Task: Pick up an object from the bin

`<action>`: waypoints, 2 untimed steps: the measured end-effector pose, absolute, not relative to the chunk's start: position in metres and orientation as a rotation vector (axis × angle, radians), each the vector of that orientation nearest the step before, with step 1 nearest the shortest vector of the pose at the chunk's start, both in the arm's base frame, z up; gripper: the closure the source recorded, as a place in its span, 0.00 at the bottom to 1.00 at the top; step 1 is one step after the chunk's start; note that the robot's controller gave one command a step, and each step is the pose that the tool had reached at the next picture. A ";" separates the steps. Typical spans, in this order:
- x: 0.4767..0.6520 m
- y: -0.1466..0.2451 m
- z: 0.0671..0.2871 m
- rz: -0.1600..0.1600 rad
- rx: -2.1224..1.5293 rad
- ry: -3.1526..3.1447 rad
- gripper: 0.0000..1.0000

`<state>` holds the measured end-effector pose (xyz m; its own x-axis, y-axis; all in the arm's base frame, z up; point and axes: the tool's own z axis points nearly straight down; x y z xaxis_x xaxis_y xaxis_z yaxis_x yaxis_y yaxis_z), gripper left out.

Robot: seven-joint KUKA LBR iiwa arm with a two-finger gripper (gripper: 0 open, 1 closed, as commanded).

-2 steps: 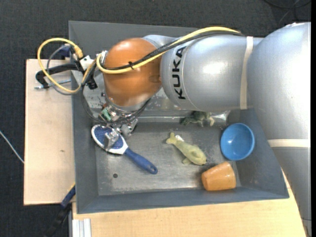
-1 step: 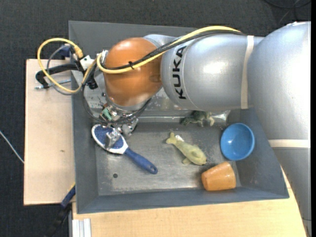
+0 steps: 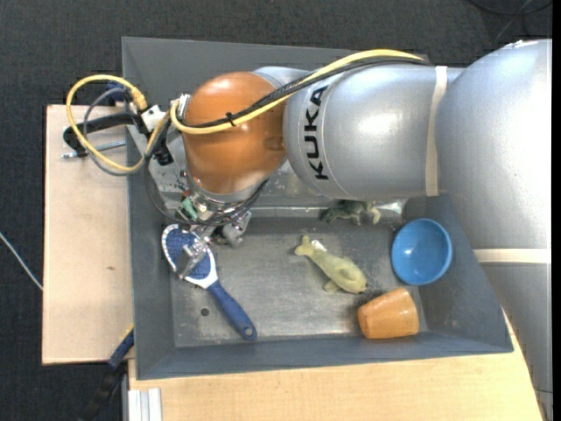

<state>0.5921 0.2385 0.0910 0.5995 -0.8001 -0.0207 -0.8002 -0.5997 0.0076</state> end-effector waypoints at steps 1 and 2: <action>0.597 0.236 0.094 0.010 -2.802 1.398 1.00; 0.581 0.226 0.217 -0.008 -2.807 1.389 1.00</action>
Offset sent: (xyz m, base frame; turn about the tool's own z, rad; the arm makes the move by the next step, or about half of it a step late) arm 0.0000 0.0000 0.0000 0.0000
